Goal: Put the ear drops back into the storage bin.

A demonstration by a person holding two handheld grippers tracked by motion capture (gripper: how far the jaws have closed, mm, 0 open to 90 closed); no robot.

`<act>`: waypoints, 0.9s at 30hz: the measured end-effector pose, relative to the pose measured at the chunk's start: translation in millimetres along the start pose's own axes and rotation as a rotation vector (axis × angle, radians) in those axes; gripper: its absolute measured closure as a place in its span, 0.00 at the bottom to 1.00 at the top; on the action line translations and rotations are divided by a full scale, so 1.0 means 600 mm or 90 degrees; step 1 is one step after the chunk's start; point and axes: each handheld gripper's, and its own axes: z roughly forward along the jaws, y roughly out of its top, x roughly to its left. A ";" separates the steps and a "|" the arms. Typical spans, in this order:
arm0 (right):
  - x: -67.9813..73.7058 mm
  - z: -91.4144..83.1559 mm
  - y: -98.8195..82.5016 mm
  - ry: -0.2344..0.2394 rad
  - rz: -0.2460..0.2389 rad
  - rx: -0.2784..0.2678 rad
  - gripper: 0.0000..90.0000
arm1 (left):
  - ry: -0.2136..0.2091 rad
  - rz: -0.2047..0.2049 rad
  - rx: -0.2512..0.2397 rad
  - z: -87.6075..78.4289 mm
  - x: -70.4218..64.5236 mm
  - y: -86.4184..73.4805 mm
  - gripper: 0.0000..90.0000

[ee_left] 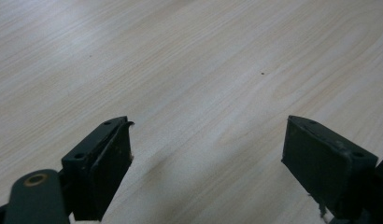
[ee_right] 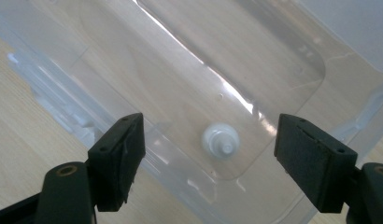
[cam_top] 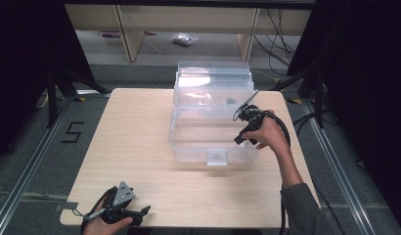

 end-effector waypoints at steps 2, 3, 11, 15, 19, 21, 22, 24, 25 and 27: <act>-0.001 -0.002 -0.001 0.004 -0.015 -0.011 0.29 | 0.000 -0.001 0.000 0.000 0.000 0.000 0.17; -0.001 -0.003 -0.001 -0.001 -0.017 -0.013 0.28 | 0.001 0.000 0.005 -0.001 0.000 0.000 0.17; 0.004 -0.012 -0.009 -0.001 -0.025 -0.032 0.28 | -0.004 -0.002 -0.003 0.000 0.000 0.000 0.17; 0.009 -0.016 -0.015 0.003 -0.017 -0.035 0.28 | 0.000 0.000 0.001 0.000 0.000 0.000 0.17; 0.009 -0.025 -0.021 -0.001 -0.024 -0.047 0.28 | 0.002 -0.001 0.000 0.001 0.000 0.000 0.17; 0.011 -0.028 -0.024 -0.002 -0.029 -0.052 0.28 | 0.002 0.001 0.002 0.000 0.000 0.000 0.17; 0.013 -0.030 -0.025 0.004 -0.021 -0.046 0.28 | 0.002 0.000 0.001 0.000 0.000 0.000 0.17; 0.016 -0.033 -0.029 -0.001 -0.023 -0.051 0.28 | 0.000 0.000 0.001 0.000 0.000 0.000 0.17; 0.016 -0.031 -0.031 0.001 -0.034 -0.057 0.28 | 0.004 0.000 0.001 0.000 0.000 0.000 0.17; 0.017 -0.032 -0.034 0.000 -0.041 -0.064 0.28 | 0.000 0.000 0.001 0.000 0.000 0.000 0.17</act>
